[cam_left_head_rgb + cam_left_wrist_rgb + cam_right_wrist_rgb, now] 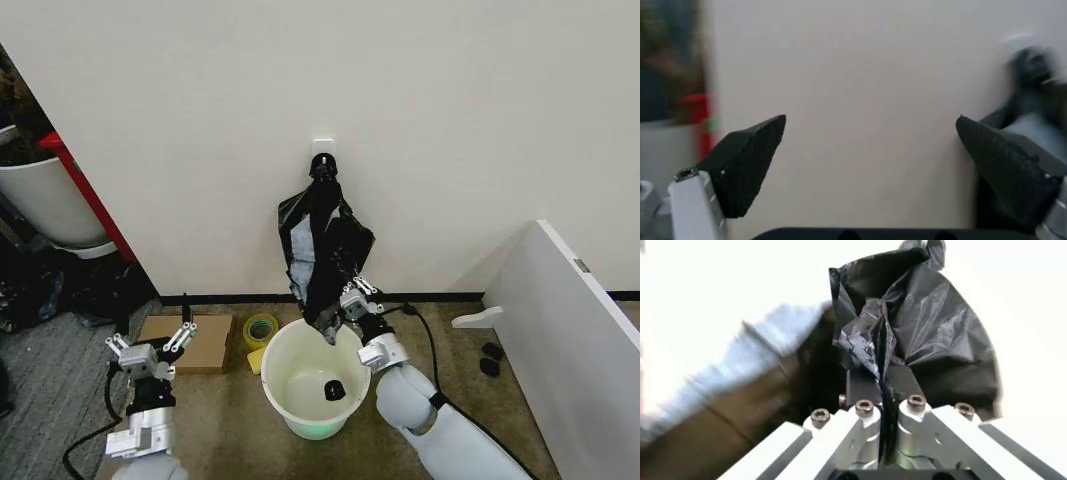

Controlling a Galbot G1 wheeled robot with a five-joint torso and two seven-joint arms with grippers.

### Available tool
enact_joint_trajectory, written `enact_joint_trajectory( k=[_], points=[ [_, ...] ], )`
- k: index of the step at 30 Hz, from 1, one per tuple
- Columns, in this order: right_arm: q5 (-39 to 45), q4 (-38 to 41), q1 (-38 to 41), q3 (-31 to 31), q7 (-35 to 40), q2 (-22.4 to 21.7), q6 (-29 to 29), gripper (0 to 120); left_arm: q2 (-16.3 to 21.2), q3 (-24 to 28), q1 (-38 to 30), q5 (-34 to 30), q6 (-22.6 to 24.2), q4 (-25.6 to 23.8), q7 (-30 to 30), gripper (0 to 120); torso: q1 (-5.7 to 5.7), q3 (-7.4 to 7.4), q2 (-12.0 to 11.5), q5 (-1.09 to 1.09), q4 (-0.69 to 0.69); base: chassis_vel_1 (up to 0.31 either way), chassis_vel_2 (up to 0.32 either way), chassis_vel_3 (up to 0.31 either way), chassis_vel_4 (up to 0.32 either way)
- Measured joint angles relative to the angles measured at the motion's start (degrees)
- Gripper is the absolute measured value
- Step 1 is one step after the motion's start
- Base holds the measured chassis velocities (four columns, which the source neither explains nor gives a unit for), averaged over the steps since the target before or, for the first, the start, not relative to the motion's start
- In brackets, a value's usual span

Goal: Place the garbage bag over the trash bin.

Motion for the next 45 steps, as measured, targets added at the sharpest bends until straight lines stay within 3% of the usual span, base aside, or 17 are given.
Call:
enact_joint_trajectory(
  k=[3, 4, 6, 9, 10, 13, 20, 27, 31, 32, 38, 40, 45],
  points=[
    [6.8, 1.3, 0.0, 0.0, -1.7, 0.0, 1.5, 0, 6.9, 1.2, -3.7, -5.9, 0.3, 0.5, 4.5, 100, 0.00, 0.00, 0.0, -0.01, 0.00, 0.000, 0.000, 0.000, 0.000],
    [10.2, 1.8, 0.3, -0.1, -2.3, 0.0, 2.2, 0, 12.0, 2.8, -6.7, -10.2, 0.8, 1.4, 7.3, 100, 0.00, 0.00, 0.0, 0.01, -0.01, 0.000, 0.000, 0.000, 0.000],
    [12.1, 1.9, 0.6, 0.0, -3.0, 0.3, 3.0, 0, 16.5, 6.2, -11.0, -14.9, 2.3, 3.2, 9.6, 100, 0.00, 0.01, 0.0, -0.01, 0.00, 0.000, 0.000, 0.000, 0.000],
    [12.4, 1.8, 0.7, 0.2, -3.6, 0.5, 3.5, 0, 18.6, 9.0, -14.4, -17.8, 4.2, 4.8, 10.7, 100, 0.00, 0.01, 0.0, 0.00, 0.01, 0.000, 0.000, 0.000, 0.000],
    [12.4, 1.6, 0.8, 0.2, -4.0, 0.8, 3.8, 0, 19.7, 11.6, -17.6, -19.9, 7.1, 6.1, 11.6, 100, 0.00, 0.01, 0.0, -0.01, -0.01, 0.000, 0.000, 0.000, 0.000],
    [12.2, 1.6, 0.7, 0.4, -4.5, 1.1, 4.2, 0, 20.7, 16.5, -22.8, -22.6, 13.7, 7.8, 12.0, 100, 0.00, 0.01, 0.0, -0.01, 0.00, 0.000, 0.000, 0.000, 0.000],
    [11.4, 1.4, 0.2, 1.1, -5.0, 1.4, 4.4, 0, 21.1, 23.3, -28.8, -23.8, 23.0, 9.2, 12.0, 100, 0.00, 0.00, 0.0, 0.02, 0.01, 0.000, 0.000, 0.000, 0.000],
    [10.8, 1.7, -0.4, 1.4, -5.5, 1.4, 4.6, 0, 20.0, 26.5, -31.8, -22.8, 28.1, 9.5, 10.9, 100, 0.00, 0.00, 0.0, 0.01, 0.00, 0.000, 0.000, 0.000, 0.000],
    [10.4, 1.7, -0.6, 1.4, -5.6, 1.5, 4.6, 0, 19.5, 26.8, -31.8, -22.4, 31.3, 8.6, 8.2, 85, 0.00, 0.00, 0.0, 0.02, 0.00, 0.000, 0.000, 0.000, 0.000],
    [10.4, 1.7, -0.6, 1.4, -5.6, 1.5, 4.6, 0, 19.5, 26.8, -31.8, -22.4, 31.3, 8.6, 8.2, 85, 0.00, 0.00, 0.0, 0.02, 0.00, 0.000, 0.000, 0.000, 0.000],
    [10.2, 1.5, -0.5, 1.5, -5.7, 1.6, 4.7, 0, 19.4, 25.4, -29.6, -22.4, 31.8, 6.8, 7.8, 58, 0.00, 0.00, 0.0, 0.01, 0.01, 0.000, 0.000, 0.000, 0.000],
    [10.2, 1.6, -0.5, 1.5, -5.7, 1.6, 4.7, 0, 19.4, 25.2, -29.5, -22.5, 31.9, 6.7, 7.8, 56, 0.00, 0.00, 0.0, 0.02, 0.01, 0.000, 0.000, 0.000, 0.000],
    [10.1, 2.3, -1.3, 1.8, -5.7, 1.6, 4.8, 0, 19.0, 24.2, -28.0, -23.9, 32.7, 5.8, 7.6, 33, 0.00, 0.00, 0.0, 0.01, 0.01, 0.000, 0.000, 0.000, 0.000]
  ],
)
